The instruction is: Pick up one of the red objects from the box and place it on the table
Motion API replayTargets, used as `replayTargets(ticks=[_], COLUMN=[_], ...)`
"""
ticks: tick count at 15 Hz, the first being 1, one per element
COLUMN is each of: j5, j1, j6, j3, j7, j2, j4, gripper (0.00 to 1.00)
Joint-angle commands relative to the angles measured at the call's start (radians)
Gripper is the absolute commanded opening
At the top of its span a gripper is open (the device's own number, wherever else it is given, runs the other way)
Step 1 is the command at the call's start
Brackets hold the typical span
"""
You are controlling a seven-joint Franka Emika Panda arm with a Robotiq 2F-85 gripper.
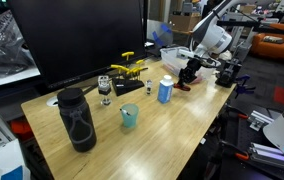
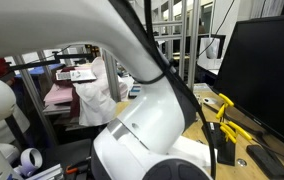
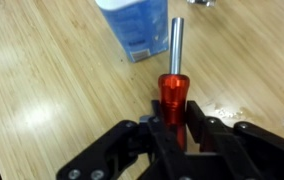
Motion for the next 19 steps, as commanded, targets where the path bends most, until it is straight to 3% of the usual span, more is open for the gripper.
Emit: replayTargets(ticks=[1,4,6,7,8,9,11,19], j5=[0.050,0.087,0.090,0.138,0.147,0.161,0.168,0.168], j1=[0.267,0.479,0.603,0.642,0.695,0.733,0.759,0.759], j6=[-0.072,-0.113,-0.149,-0.142,-0.147,-0.147,-0.147,-0.149], j3=[-0.264,-0.478,-0.597,-0.633,-0.682,-0.716,-0.737,-0.741], j7=[0.024,0.004,-0.008,-0.041,-0.039,-0.045,-0.046,-0.046], j2=[-0.061,-0.067,-0.089,-0.062,-0.064,-0.062,-0.060,-0.060], j4=[0.008,0.005,0.004,0.022,0.022,0.023,0.024,0.026], gripper=[0.07,0.07,0.55,0.55,0.37,0.43,0.55,0.56])
